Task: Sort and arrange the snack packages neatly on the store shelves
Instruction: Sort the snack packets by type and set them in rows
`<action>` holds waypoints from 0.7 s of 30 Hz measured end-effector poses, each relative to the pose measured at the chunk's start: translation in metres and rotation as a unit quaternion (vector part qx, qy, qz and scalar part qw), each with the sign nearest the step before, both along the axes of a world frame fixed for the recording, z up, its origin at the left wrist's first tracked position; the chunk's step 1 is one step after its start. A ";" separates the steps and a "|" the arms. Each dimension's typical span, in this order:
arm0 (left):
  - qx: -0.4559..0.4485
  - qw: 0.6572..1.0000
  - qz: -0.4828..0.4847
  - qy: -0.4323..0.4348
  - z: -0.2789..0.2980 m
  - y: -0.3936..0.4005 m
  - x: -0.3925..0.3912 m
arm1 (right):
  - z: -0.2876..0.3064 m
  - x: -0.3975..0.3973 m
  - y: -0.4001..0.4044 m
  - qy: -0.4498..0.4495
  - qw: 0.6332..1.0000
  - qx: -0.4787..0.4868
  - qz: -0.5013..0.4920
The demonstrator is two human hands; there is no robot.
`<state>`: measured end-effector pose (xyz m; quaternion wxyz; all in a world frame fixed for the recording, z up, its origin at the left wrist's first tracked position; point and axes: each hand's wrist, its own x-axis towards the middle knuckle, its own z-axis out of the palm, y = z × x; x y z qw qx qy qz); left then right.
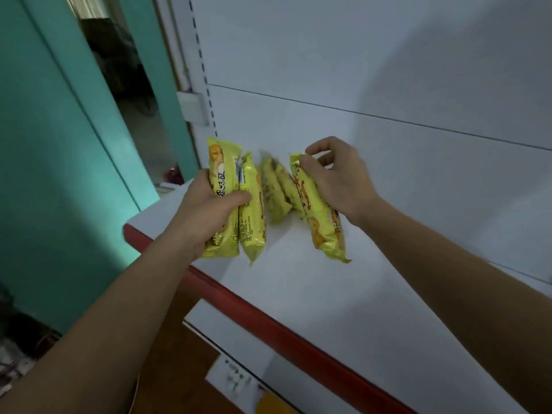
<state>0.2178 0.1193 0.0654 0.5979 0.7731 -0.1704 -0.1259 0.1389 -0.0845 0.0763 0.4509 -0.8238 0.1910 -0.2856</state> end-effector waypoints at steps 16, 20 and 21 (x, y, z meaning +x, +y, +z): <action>0.191 0.974 -0.018 -0.117 -0.018 0.001 0.110 | -0.041 0.120 0.040 0.084 0.980 -0.169 -0.062; 0.213 0.969 -0.041 -0.116 -0.031 -0.002 0.115 | -0.056 0.117 0.040 0.100 0.984 -0.140 -0.044; 0.215 0.968 -0.052 -0.120 -0.032 -0.003 0.115 | -0.056 0.116 0.039 0.098 0.986 -0.128 -0.037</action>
